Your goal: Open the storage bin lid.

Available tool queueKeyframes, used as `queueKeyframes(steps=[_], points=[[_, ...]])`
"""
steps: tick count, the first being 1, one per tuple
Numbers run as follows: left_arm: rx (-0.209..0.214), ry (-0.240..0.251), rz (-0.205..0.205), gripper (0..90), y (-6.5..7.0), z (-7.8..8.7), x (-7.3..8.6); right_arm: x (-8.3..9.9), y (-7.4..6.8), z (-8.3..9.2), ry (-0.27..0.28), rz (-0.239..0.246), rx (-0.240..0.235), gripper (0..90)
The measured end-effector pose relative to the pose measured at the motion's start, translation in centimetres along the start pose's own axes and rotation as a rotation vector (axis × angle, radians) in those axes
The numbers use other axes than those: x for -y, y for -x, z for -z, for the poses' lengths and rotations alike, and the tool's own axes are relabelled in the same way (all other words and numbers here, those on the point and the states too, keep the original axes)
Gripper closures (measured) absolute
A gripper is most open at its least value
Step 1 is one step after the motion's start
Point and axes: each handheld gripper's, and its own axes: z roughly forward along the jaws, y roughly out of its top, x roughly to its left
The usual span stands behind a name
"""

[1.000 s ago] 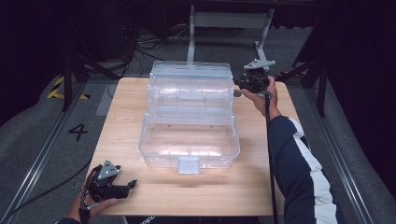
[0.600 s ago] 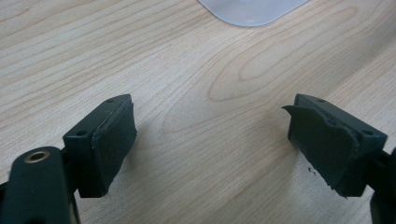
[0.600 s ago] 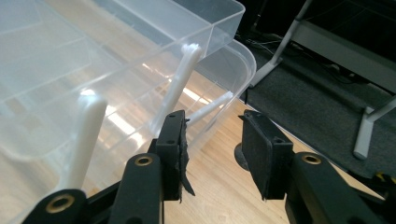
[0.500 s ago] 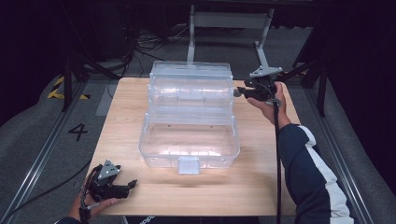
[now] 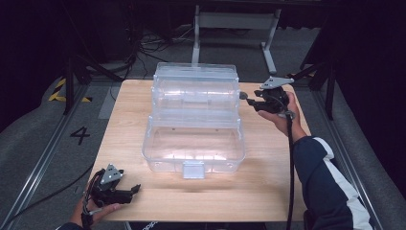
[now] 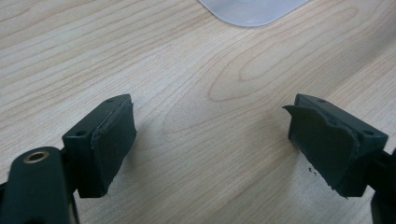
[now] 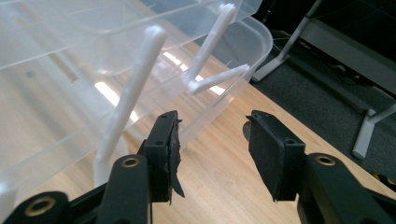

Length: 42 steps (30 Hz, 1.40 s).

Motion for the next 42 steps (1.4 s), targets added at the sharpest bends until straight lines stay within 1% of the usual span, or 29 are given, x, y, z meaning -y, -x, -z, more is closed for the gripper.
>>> queueKeyframes(steps=[2, 3, 5, 8, 11, 12, 13, 14, 19, 21, 22, 25, 26, 29, 31, 33, 36, 38, 42], points=[[0.0, 0.0, 0.0, 15.4, 0.0, 0.0, 0.0, 0.1, -0.2, 0.2, -0.016, 0.002, -0.007, 50.8], [0.0, 0.0, 0.0, 15.4, 0.0, 0.0, 0.0, 0.1, -0.2, 0.2, -0.016, 0.002, -0.007, 50.8], [0.0, 0.0, 0.001, 15.4, 0.0, 0.0, 0.0, 0.4, -0.4, 0.7, -0.015, 0.018, 0.003, 50.8], [0.0, 0.0, 0.001, 15.3, 0.0, 0.0, 0.0, 0.9, -0.5, 1.2, -0.021, 0.025, -0.002, 49.2], [0.0, -0.006, 0.0, 15.3, 0.0, 0.0, 0.0, 1.1, -0.6, 1.4, -0.028, 0.025, -0.002, 47.5], [-0.003, -0.007, -0.001, 15.3, 0.0, 0.0, 0.0, 1.3, -0.6, 1.6, -0.031, 0.015, -0.012, 45.9], [-0.002, -0.007, 0.0, 15.3, 0.0, 0.0, 0.0, 1.4, -0.7, 1.8, -0.024, 0.016, -0.005, 46.0], [-0.001, -0.005, -0.001, 15.3, 0.0, 0.0, 0.0, 1.5, -0.8, 1.9, -0.024, 0.029, 0.003, 45.9], [-0.002, -0.003, 0.0, 15.3, 0.0, 0.0, 0.0, 2.3, -1.4, 2.4, -0.05, 0.051, 0.001, 43.6], [-0.002, -0.002, 0.0, 15.3, 0.0, 0.0, 0.0, 2.6, -1.6, 2.8, -0.037, 0.056, -0.001, 43.6], [-0.003, -0.007, 0.001, 15.3, 0.0, 0.0, 0.0, 2.8, -1.7, 3.0, -0.035, 0.068, 0.003, 43.4], [-0.002, -0.002, 0.001, 15.3, 0.0, 0.0, 0.0, 3.3, -2.1, 3.4, -0.049, 0.074, -0.005, 41.9], [-0.003, -0.007, 0.0, 15.3, 0.0, 0.0, 0.0, 3.5, -2.2, 3.6, -0.041, 0.082, -0.001, 42.0], [-0.004, -0.006, -0.002, 15.3, 0.0, 0.0, -0.1, 4.2, -2.7, 4.0, -0.065, 0.114, 0.01, 40.7], [-0.003, -0.007, 0.001, 15.2, 0.0, 0.0, 0.0, 4.6, -3.0, 4.2, -0.066, 0.122, 0.024, 40.1], [-0.003, -0.006, 0.0, 15.2, 0.0, 0.0, -0.1, 5.1, -3.2, 4.4, -0.075, 0.131, 0.028, 38.8], [-0.003, -0.006, 0.001, 15.2, 0.0, 0.0, -0.1, 5.9, -3.6, 4.6, -0.078, 0.135, 0.038, 36.2], [-0.003, -0.006, 0.002, 15.1, 0.0, 0.0, -0.1, 6.3, -3.9, 4.8, -0.088, 0.147, 0.047, 35.0], [-0.003, -0.005, 0.001, 15.2, 0.0, 0.0, -0.1, 7.1, -4.2, 5.1, -0.087, 0.142, 0.048, 33.7]])
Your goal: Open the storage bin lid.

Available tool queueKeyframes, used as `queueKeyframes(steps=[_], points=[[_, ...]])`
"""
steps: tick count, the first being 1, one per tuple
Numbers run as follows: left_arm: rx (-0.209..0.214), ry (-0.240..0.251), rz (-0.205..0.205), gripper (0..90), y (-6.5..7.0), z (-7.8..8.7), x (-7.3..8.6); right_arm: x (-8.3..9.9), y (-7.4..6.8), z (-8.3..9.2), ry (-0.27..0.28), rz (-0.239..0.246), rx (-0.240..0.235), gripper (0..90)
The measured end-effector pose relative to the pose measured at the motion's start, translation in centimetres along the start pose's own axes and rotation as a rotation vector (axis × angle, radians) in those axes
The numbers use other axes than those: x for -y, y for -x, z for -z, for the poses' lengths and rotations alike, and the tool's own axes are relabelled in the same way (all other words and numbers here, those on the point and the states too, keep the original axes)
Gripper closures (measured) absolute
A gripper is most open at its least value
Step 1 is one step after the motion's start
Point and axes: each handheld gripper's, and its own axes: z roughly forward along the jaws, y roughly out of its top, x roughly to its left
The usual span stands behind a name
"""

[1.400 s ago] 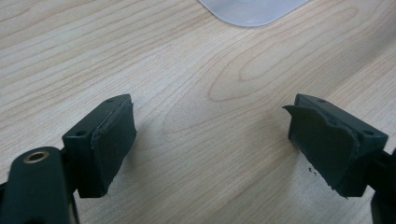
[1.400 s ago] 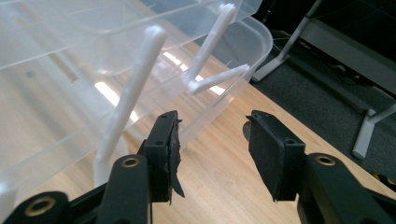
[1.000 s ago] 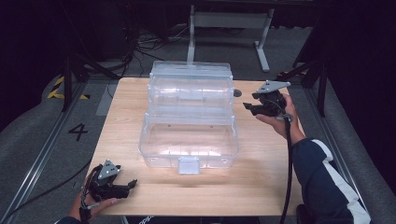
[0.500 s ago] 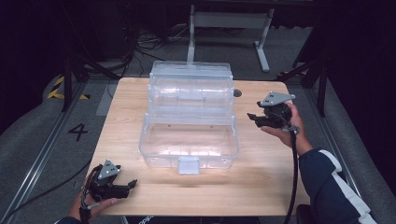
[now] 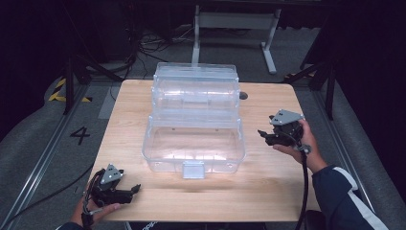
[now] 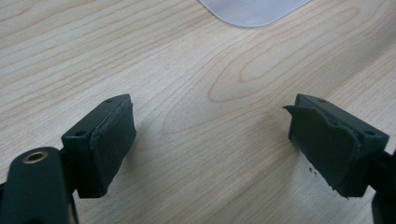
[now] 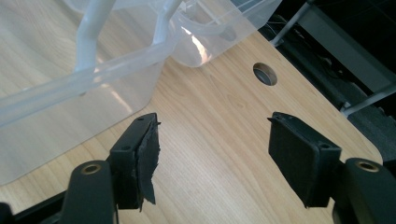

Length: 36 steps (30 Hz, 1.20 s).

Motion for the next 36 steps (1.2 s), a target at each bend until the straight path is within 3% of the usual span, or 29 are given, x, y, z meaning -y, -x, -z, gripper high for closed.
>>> queueKeyframes(steps=[14, 31, 36], points=[[-0.003, -0.001, 0.0, 15.1, 0.0, 0.0, 0.0, 3.5, -1.7, 0.0, -0.014, -0.024, -0.006, 24.9], [0.005, -0.002, -0.011, 14.9, -0.1, 0.0, 0.0, 8.8, -3.2, 0.4, -0.036, -0.153, -0.057, 18.8], [0.014, -0.011, -0.02, 12.7, -0.4, -0.1, -0.1, 10.4, -4.1, 0.7, -0.04, -0.171, -0.045, 18.3]])
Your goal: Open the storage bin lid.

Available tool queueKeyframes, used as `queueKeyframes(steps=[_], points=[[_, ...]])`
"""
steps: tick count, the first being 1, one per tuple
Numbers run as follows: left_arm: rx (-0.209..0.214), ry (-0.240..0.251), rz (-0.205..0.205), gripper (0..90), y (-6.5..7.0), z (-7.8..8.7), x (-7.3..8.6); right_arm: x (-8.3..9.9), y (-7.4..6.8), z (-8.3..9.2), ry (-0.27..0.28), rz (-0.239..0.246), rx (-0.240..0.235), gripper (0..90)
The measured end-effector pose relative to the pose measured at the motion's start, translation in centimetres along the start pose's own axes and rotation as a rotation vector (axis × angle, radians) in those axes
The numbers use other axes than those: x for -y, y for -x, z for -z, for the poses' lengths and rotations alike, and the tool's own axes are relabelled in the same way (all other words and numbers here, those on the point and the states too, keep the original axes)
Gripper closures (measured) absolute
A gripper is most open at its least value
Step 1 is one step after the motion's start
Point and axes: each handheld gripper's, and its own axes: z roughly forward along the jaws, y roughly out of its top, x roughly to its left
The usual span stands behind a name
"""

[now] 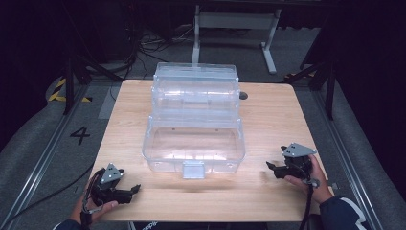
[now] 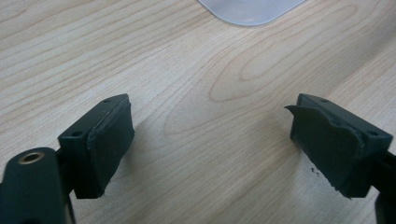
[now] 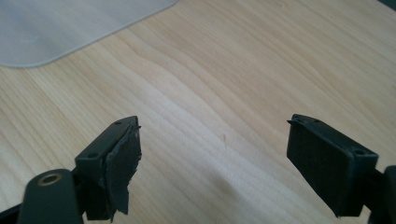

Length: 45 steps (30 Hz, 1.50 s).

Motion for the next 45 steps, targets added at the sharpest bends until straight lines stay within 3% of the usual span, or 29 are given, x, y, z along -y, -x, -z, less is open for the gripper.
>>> queueKeyframes(steps=[8, 15, 18, 19, 20, 22, 26, 27, 45], points=[[0.02, -0.011, -0.013, 7.4, -0.4, -0.3, -0.3, 1.8, -0.1, 0.9, 0.002, -0.034, 0.012, 18.7], [0.029, -0.023, -0.04, 1.9, -1.0, -0.7, -0.6, 4.0, 0.2, 1.4, -0.028, -0.125, -0.016, 18.7], [0.039, -0.034, -0.033, 0.4, -1.1, -0.8, -0.7, 4.7, 0.3, 1.4, -0.011, -0.149, -0.027, 18.3], [0.027, -0.025, -0.052, 0.4, -1.3, -0.9, -0.8, 4.9, 0.4, 1.5, -0.001, -0.16, -0.033, 18.3], [0.036, -0.029, -0.037, 0.4, -1.2, -0.9, -0.8, 5.1, 0.5, 1.5, 0.008, -0.178, -0.043, 18.3], [0.032, -0.033, -0.046, 0.3, -1.3, -0.9, -0.9, 5.3, 0.7, 1.5, -0.004, -0.222, -0.067, 18.2], [0.026, -0.038, -0.053, 0.3, -1.4, -0.9, -1.0, 5.3, 0.7, 1.5, -0.005, -0.225, -0.065, 18.1], [0.034, -0.039, -0.032, 0.3, -1.3, -1.0, -0.9, 5.3, 0.7, 1.5, -0.006, -0.227, -0.066, 18.0], [0.027, -0.027, -0.045, 0.4, -1.5, -1.1, -1.1, 5.2, 0.7, 1.3, -0.01, -0.23, -0.064, 16.0]])
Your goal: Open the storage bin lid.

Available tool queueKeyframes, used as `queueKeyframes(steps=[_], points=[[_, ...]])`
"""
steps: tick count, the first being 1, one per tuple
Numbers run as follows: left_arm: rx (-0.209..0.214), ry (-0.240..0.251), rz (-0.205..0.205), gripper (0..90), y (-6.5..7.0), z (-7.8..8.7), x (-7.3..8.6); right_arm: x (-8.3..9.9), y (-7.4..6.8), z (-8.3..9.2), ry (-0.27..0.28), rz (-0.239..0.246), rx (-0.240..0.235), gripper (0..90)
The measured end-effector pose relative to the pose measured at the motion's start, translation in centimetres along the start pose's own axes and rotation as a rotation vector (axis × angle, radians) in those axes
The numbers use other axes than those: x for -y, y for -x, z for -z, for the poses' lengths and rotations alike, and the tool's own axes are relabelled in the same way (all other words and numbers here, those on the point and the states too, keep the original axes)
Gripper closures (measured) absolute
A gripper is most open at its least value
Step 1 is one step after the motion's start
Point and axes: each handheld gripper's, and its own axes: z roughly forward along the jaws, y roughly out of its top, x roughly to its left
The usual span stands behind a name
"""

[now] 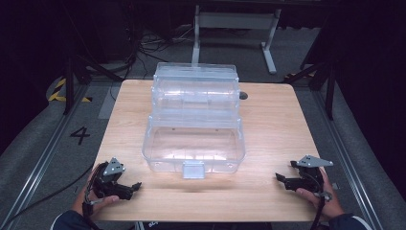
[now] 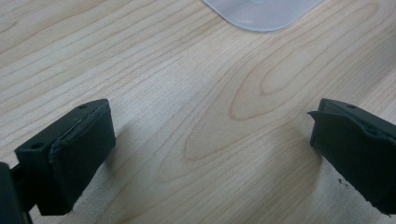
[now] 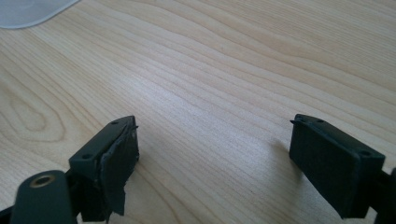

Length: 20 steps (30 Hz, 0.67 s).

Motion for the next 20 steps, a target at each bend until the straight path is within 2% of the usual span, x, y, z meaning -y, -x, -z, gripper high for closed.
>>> queueKeyframes(steps=[6, 9, 10, 12, 14, 20], points=[[-0.003, 0.003, 0.0, 0.5, -0.05, -0.01, 0.01, -0.03, 0.02, -0.02, -0.002, 0.001, -0.002, 15.7], [-0.004, -0.001, 0.034, 0.5, -0.05, 0.01, 0.08, -0.04, 0.0, -0.03, -0.001, -0.001, 0.0, 15.7], [-0.019, 0.005, 0.018, 0.5, -0.29, 0.0, 0.05, -0.03, 0.0, -0.03, -0.001, -0.001, 0.0, 15.7], [-0.02, 0.002, 0.046, 0.5, -0.28, 0.01, 0.06, -0.04, -0.01, -0.03, -0.001, -0.001, 0.001, 15.7], [-0.034, 0.006, 0.042, 0.5, -0.41, -0.02, 0.04, -0.04, -0.01, -0.03, -0.001, -0.002, 0.001, 15.7], [-0.043, 0.003, 0.069, 0.4, -0.46, -0.12, -0.06, -0.05, 0.03, -0.04, -0.002, -0.001, -0.001, 15.7]])
